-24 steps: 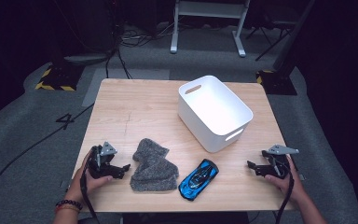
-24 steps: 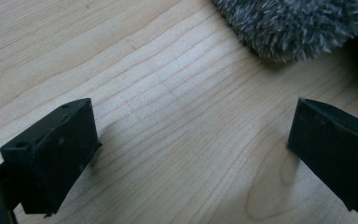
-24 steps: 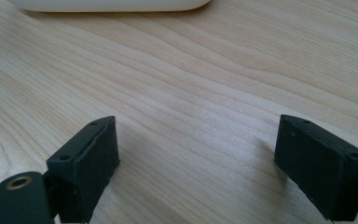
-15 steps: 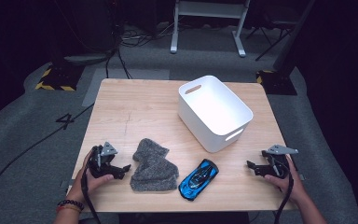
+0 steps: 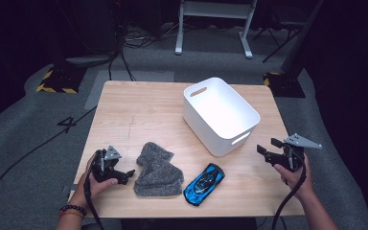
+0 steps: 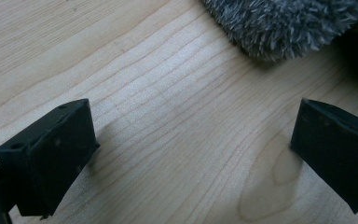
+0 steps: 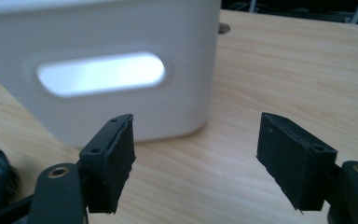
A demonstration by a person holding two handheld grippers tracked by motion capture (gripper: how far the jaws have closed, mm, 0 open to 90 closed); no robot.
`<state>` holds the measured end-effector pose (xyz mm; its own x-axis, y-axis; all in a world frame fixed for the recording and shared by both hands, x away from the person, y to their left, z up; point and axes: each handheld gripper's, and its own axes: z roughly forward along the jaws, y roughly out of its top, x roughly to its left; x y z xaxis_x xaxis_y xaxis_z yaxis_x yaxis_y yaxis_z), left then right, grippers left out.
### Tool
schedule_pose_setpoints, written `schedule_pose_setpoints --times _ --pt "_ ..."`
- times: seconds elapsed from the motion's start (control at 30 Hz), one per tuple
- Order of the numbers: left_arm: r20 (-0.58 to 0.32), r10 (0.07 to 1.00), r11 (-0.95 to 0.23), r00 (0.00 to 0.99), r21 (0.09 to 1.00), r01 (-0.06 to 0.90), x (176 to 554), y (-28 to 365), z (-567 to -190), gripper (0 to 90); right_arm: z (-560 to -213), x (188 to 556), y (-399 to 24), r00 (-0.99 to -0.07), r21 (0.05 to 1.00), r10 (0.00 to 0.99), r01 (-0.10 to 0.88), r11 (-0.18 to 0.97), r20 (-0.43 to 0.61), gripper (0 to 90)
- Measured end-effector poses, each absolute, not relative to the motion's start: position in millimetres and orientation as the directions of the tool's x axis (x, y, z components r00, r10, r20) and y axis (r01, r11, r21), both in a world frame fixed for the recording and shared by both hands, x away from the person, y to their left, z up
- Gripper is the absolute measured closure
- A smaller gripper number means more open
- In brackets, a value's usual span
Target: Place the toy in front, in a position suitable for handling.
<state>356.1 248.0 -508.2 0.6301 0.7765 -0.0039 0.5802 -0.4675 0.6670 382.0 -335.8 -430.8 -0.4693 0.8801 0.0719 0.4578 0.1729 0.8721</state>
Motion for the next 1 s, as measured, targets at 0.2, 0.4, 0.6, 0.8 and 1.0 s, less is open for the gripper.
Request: schedule_pose_setpoints --times 0.2,0.4,0.6,0.8,1.0 --pt "-0.003 0.779 -0.466 0.626 0.666 0.583 355.5 247.6 -508.1 0.3 -391.7 386.0 -318.9 -0.469 0.913 0.882 0.381 0.148 0.052 24.0" --pt "-0.003 0.782 -0.463 0.623 0.666 0.584 355.2 247.4 -508.1 0.4 -380.9 401.4 -300.6 -0.426 0.922 0.905 0.345 0.175 -0.012 25.2" --pt "0.000 0.777 -0.470 0.629 0.666 0.580 356.3 247.5 -508.0 0.1 -382.6 421.3 -287.0 -0.360 0.903 0.931 0.376 0.208 -0.064 31.3" --pt "0.002 0.777 -0.471 0.629 0.666 0.579 356.4 247.5 -507.9 0.2 -387.6 447.6 -286.1 -0.321 0.864 0.941 0.441 0.245 -0.102 42.9" --pt "-0.001 0.778 -0.469 0.629 0.665 0.581 356.5 247.1 -508.0 0.1 -387.4 464.6 -290.5 -0.333 0.830 0.939 0.497 0.254 -0.088 43.5"
